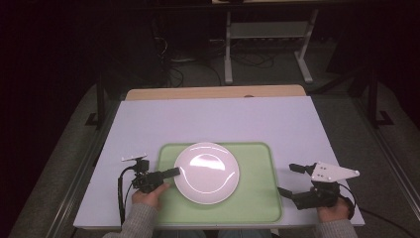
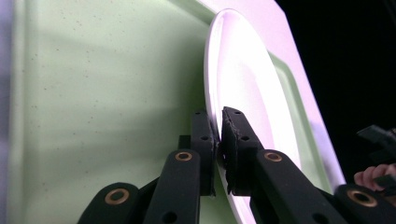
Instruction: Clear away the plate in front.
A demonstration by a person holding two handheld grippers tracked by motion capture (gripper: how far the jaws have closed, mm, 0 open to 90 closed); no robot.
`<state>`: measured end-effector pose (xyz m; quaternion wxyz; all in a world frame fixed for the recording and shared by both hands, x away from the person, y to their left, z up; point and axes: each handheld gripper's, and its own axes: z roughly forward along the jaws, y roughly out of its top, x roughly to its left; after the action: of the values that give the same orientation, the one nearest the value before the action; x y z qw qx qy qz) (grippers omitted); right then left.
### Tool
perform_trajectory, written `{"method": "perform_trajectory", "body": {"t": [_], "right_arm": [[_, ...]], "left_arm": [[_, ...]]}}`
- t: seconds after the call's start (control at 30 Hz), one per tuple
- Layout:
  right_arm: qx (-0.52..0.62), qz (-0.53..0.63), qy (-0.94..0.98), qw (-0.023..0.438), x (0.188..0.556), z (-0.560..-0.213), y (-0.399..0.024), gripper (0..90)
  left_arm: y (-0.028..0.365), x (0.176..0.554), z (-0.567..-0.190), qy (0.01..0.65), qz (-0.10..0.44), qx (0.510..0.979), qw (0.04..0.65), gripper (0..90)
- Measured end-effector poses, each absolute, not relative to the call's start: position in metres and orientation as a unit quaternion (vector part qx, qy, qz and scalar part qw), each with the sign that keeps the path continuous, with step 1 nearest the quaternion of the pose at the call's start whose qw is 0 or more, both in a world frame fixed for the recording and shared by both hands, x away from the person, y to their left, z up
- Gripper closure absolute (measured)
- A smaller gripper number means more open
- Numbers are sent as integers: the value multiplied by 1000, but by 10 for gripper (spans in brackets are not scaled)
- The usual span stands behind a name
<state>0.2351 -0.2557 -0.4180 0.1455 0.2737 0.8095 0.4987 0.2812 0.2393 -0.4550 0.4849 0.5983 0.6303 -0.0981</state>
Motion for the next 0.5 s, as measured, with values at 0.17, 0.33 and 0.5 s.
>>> {"method": "perform_trajectory", "body": {"t": [0.17,0.33,0.5], "right_arm": [[276,500,808,145,234,-418,-256,136],[274,498,810,144,234,-419,-254,136],[275,497,810,144,234,-419,-254,136]], "left_arm": [[237,279,-454,625,-93,610,479,823],[234,278,-455,617,-79,621,477,812],[233,277,-455,617,-70,628,469,798]]}}
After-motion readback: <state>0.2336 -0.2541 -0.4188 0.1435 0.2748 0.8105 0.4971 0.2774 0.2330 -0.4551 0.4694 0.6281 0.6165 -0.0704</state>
